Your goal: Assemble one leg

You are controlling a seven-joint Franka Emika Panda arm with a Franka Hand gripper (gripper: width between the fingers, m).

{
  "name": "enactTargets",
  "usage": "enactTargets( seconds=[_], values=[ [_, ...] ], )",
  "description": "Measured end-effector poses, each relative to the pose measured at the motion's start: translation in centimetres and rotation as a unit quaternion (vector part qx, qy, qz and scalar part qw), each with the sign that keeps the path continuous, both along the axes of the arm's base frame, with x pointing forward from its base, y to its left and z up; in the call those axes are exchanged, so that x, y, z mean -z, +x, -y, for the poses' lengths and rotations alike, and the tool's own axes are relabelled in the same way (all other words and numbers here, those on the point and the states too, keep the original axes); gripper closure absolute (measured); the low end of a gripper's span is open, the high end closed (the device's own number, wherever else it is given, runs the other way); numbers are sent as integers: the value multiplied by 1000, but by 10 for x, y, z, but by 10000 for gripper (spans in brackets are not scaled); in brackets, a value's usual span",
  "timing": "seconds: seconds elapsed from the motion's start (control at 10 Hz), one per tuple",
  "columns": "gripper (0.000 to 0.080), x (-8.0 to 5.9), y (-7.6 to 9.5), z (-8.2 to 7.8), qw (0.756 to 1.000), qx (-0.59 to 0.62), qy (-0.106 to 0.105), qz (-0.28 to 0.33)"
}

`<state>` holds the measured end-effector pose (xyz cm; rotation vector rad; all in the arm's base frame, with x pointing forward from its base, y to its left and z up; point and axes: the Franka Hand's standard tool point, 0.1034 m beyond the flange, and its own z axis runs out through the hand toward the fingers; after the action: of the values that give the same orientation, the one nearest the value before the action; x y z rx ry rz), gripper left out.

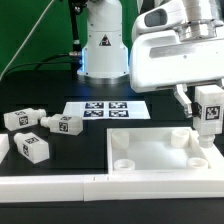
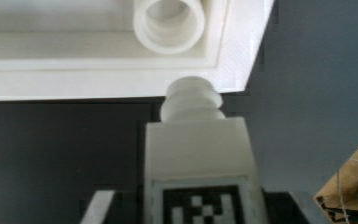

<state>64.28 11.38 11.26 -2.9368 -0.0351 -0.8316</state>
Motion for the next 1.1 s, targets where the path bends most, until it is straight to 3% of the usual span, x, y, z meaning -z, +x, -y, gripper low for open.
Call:
enactTargets(
  seconds=[1.1],
  values=[
    [519, 27, -13, 3, 1000, -21, -20, -10]
  ],
)
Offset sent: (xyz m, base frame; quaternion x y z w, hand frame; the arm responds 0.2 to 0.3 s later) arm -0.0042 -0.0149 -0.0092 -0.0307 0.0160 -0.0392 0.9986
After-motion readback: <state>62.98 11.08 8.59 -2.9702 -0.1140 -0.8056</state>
